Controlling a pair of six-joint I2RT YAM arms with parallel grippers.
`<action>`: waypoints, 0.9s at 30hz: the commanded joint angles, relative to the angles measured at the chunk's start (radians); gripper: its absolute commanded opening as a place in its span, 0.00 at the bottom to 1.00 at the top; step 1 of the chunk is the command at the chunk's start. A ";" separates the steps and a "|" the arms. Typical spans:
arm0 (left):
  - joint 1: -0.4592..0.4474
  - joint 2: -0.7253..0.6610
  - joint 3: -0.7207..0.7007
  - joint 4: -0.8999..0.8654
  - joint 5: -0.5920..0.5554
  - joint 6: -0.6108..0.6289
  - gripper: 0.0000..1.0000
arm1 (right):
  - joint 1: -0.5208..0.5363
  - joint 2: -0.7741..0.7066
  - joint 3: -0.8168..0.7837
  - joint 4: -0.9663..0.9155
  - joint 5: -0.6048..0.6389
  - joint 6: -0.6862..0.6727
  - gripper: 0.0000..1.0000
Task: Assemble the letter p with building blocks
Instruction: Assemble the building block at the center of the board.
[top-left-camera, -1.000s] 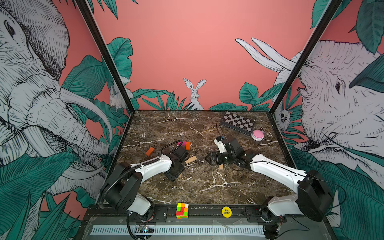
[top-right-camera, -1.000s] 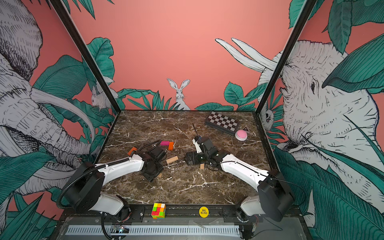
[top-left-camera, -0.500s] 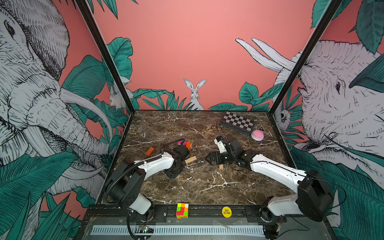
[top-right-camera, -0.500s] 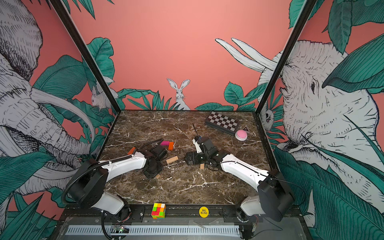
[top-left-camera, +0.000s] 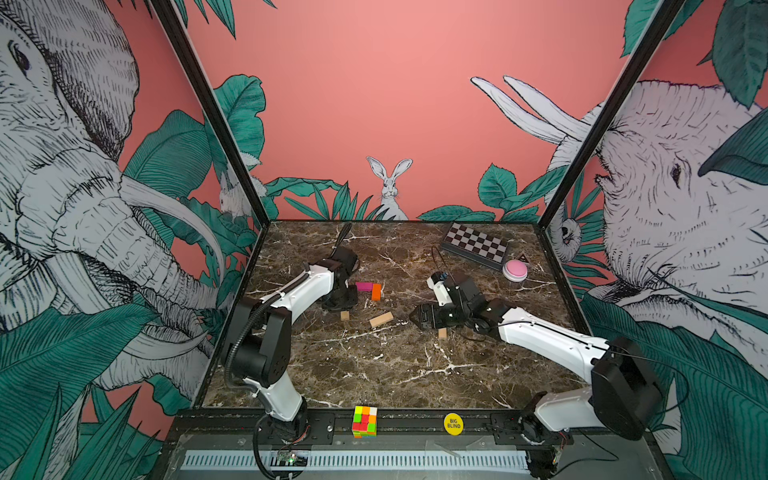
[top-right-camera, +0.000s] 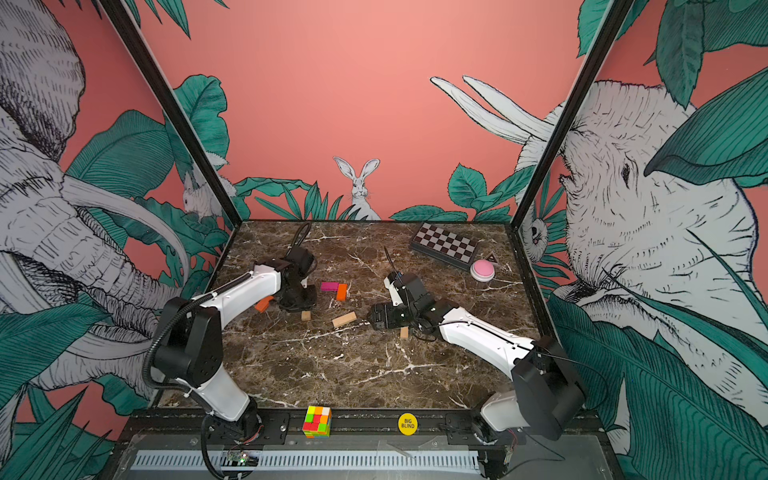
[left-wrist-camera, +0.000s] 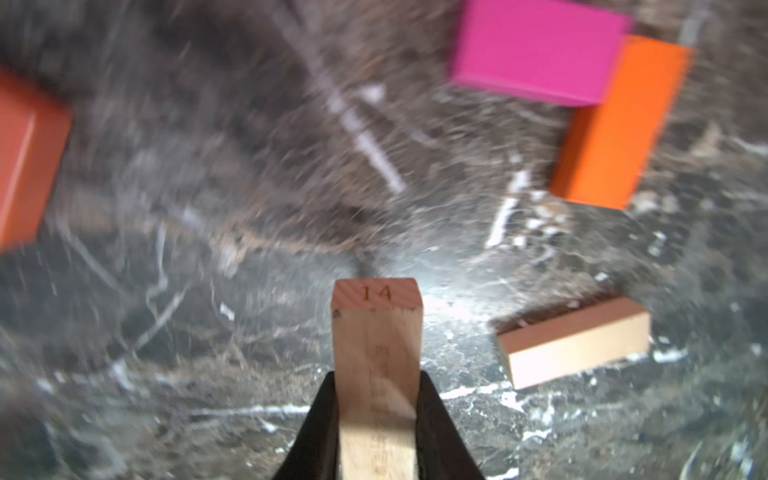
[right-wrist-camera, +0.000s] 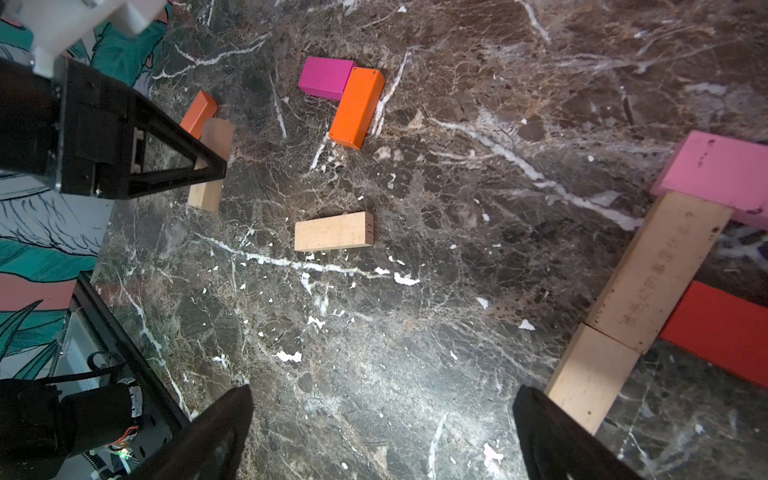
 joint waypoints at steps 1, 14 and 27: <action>0.001 0.069 0.077 -0.093 0.048 0.231 0.11 | -0.004 -0.004 -0.017 0.044 0.001 0.021 0.98; 0.001 0.207 0.143 -0.037 0.079 0.220 0.08 | -0.004 -0.050 -0.066 0.054 0.026 0.040 0.98; 0.001 0.270 0.161 -0.024 0.018 0.102 0.03 | -0.003 -0.051 -0.094 0.088 0.014 0.064 0.98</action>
